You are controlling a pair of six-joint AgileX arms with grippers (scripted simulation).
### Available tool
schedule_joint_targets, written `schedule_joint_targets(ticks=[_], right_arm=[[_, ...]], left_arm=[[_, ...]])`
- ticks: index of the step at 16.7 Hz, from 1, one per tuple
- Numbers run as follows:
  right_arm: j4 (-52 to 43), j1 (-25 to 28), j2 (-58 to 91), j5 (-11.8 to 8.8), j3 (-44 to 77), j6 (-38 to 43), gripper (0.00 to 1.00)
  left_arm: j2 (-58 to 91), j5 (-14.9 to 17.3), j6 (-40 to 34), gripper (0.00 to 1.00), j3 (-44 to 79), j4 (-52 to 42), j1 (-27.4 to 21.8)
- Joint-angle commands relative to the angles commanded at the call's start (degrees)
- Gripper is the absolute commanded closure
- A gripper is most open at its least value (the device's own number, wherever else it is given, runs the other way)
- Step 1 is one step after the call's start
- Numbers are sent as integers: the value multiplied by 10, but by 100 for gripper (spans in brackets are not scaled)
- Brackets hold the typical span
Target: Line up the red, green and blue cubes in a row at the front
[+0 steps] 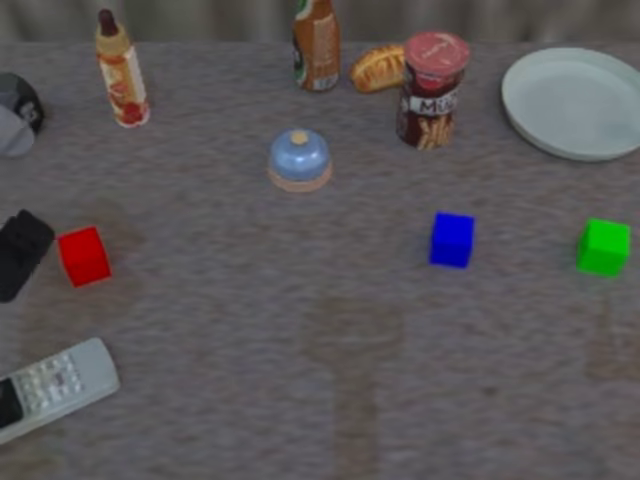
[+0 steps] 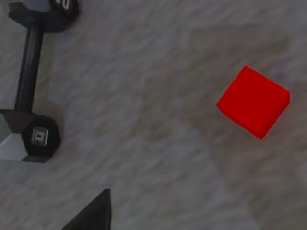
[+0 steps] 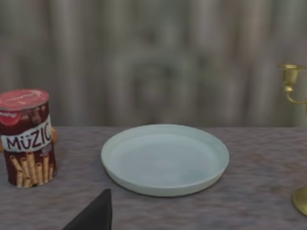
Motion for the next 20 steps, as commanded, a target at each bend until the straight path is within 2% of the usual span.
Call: schedule_joint_targets(ticks=[5,10,14,20], right_arm=[[0,0,0,0,0,0,0],[0,0,0,0,0,0,0],[0,0,0,0,0,0,0],[0,0,0,0,0,0,0]], left_arm=[[276,0,146,0,204,-150,-10],[467,1,251,0,361,-251,-16],[531,1,288,0,419,-284,-18],[533,1,289,0,418,-283,-16]])
